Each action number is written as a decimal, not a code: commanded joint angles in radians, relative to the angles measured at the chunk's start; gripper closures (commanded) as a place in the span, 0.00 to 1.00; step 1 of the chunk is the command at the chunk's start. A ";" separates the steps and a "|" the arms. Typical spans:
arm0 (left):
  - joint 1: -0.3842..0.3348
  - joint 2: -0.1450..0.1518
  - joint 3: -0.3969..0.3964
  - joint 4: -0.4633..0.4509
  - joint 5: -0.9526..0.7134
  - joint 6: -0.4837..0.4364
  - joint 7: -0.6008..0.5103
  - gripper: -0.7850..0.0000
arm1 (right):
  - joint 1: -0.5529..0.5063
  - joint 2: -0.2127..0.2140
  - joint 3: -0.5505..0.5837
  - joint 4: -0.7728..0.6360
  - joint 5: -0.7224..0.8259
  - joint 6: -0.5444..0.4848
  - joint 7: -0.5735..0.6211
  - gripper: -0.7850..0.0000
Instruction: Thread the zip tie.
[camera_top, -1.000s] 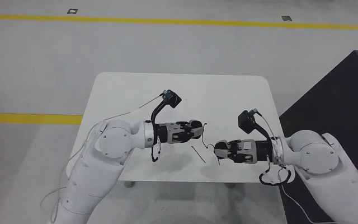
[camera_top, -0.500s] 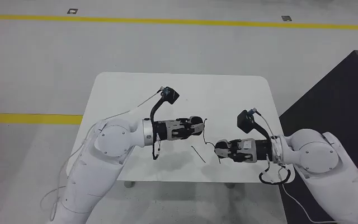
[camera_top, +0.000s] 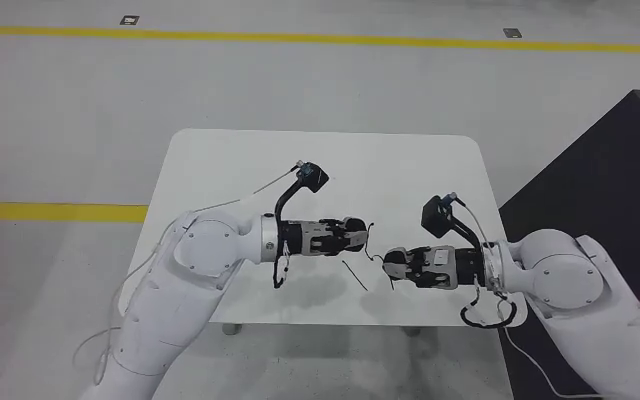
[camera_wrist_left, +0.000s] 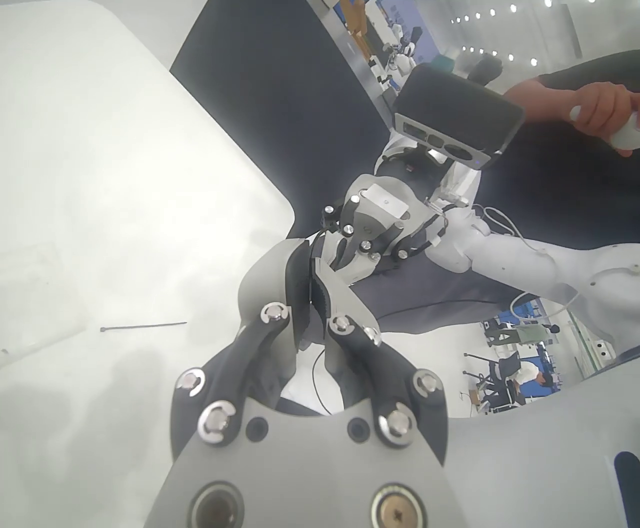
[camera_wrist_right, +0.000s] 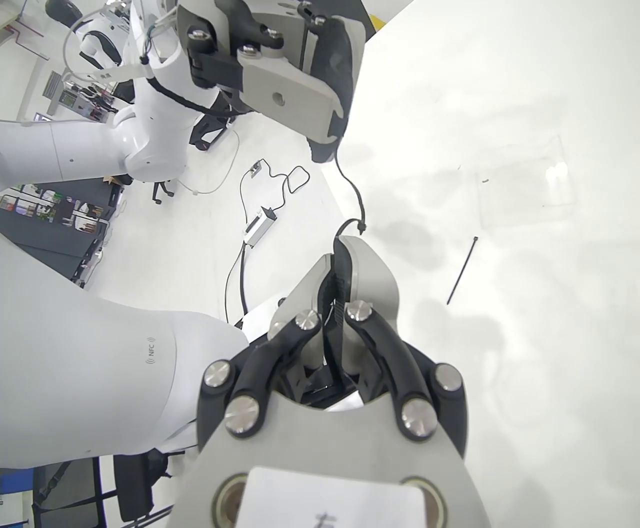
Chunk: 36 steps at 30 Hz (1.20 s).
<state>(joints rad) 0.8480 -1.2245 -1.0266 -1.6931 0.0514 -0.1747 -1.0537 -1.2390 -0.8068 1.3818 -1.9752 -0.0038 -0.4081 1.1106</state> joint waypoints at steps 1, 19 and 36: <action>-0.003 0.001 0.007 0.006 0.009 0.019 -0.009 1.00 | -0.002 0.001 0.000 -0.003 -0.011 -0.004 -0.005 1.00; -0.002 0.005 0.007 -0.017 -0.035 -0.082 0.029 1.00 | -0.001 0.004 0.015 0.009 -0.003 0.005 -0.005 1.00; -0.034 0.003 0.028 0.038 -0.123 -0.064 0.005 1.00 | -0.042 0.004 -0.003 -0.058 -0.345 -0.023 -0.155 1.00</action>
<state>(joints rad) 0.8171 -1.2213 -0.9961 -1.6589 -0.0772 -0.2435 -1.0558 -1.2801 -0.8026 1.3779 -2.0286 -0.3251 -0.4265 0.9691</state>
